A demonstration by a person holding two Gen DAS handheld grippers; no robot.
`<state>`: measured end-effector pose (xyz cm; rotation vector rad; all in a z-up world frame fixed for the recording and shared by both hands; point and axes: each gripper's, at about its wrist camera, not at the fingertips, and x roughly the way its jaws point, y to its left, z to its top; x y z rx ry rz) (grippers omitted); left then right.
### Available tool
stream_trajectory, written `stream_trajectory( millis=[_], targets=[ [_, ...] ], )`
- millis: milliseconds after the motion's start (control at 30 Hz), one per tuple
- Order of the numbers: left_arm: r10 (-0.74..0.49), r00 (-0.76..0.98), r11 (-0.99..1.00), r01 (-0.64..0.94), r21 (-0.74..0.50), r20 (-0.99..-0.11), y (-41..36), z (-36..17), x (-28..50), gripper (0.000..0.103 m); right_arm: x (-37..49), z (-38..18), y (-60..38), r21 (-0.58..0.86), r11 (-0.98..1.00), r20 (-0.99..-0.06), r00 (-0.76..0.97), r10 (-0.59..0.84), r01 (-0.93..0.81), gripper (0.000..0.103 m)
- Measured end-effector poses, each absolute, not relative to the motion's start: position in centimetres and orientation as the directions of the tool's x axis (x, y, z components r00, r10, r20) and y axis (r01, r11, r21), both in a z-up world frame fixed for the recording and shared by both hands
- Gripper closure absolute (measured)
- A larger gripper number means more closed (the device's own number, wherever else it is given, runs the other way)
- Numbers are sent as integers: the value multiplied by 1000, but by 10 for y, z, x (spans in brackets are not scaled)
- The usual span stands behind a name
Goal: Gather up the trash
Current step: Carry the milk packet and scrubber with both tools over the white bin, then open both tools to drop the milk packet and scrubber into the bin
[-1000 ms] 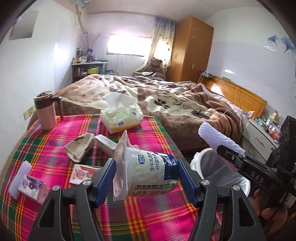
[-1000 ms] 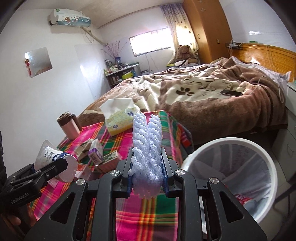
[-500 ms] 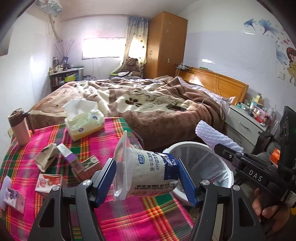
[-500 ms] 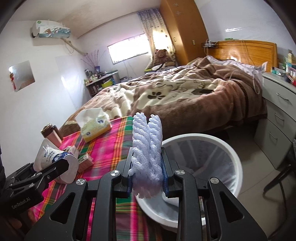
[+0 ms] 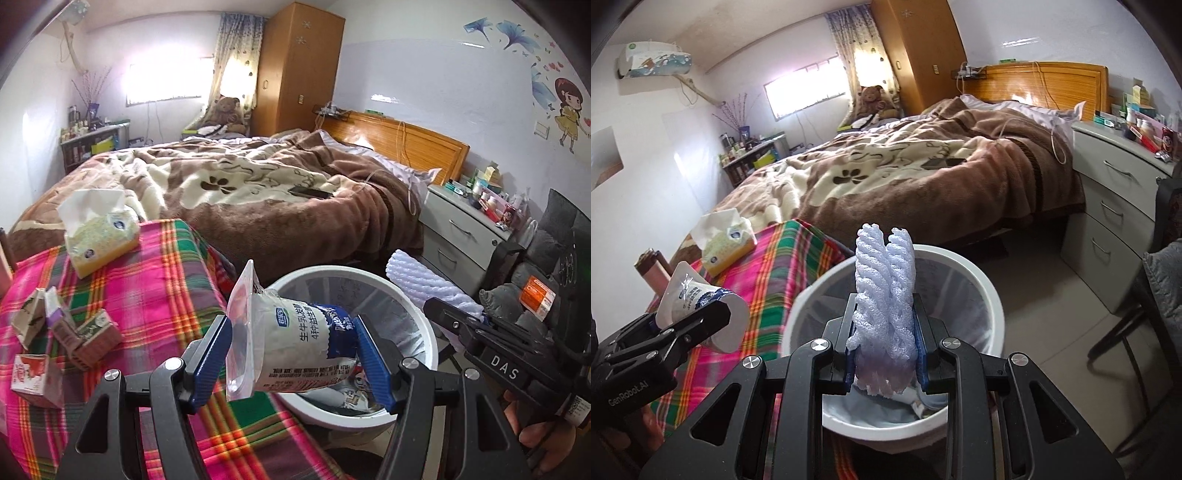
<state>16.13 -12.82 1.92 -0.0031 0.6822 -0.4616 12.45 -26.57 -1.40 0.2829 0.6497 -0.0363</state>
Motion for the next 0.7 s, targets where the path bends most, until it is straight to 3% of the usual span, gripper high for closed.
stream_trajectory(
  millis=[500, 600, 667, 700],
  targets=[
    [-444, 611, 871, 464, -158, -655, -164, -5, 180, 35, 131, -37, -288, 211, 960, -693, 721, 12, 187, 74],
    [-447, 607, 871, 463, -165, -657, -166, -7, 181, 32, 132, -37, -289, 203, 959, -699, 716, 0, 198, 65],
    [-444, 610, 874, 456, -167, -657, -165, -8, 181, 31, 132, -37, -291, 209, 957, -696, 718, 2, 200, 46],
    [-442, 610, 875, 454, -167, -658, -164, -8, 182, 30, 131, -36, -291, 212, 957, -693, 721, 4, 199, 43]
  ],
)
